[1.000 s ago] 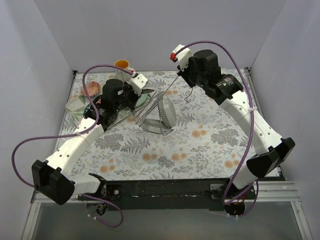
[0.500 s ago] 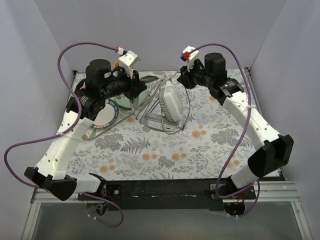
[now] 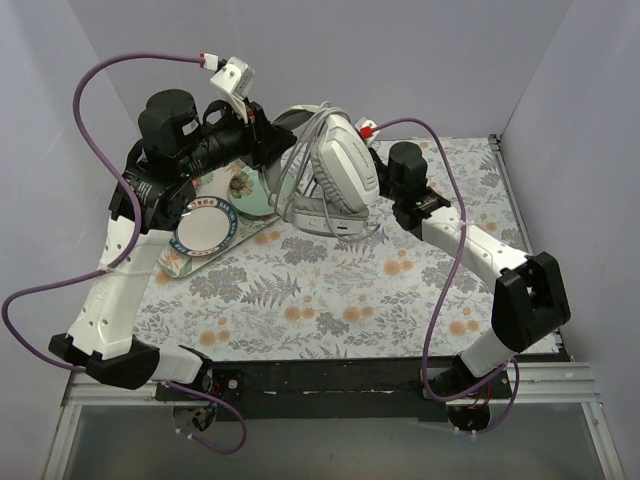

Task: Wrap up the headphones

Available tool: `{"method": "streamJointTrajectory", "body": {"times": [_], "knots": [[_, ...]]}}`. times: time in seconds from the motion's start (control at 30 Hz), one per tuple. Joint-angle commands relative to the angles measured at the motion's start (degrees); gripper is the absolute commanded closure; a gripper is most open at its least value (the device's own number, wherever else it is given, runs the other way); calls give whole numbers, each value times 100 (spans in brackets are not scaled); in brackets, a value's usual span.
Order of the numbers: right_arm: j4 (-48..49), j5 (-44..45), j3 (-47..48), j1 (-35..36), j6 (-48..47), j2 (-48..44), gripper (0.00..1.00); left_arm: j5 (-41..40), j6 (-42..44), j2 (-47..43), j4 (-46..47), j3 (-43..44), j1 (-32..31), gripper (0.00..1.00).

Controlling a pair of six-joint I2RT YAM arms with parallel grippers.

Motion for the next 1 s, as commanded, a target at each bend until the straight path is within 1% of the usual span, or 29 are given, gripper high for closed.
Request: {"method": "streamJointTrajectory", "body": {"times": [0.0,0.1,0.23,0.27,0.37,0.5,0.7,0.8,0.9,0.97], "knots": [[1081,112,14,59,475,331,59,30,-394,-9,249,502,-15,96],[1239,112,-30,112,546,507,55,-171,-403,27,275,643,-15,96],[1476,252,-398,156,581,516,51,-243,-420,71,284,740,-15,96],[1686,314,-652,156,642,473,51,-226,-429,71,284,766,-15,96],[1907,419,-1004,165,721,420,50,-208,-456,88,275,819,-15,96],[2083,411,-1225,165,818,481,51,-199,-482,106,275,881,-15,96],[2154,420,-1278,174,871,622,53,-243,-482,115,266,916,-15,96],[2119,437,-1339,174,871,631,51,-269,-447,106,258,942,-15,96],[2075,577,-1428,183,775,526,45,-252,-429,115,249,951,-15,96],[1935,709,-1428,183,635,438,43,-234,-438,123,258,942,-15,96]]}}
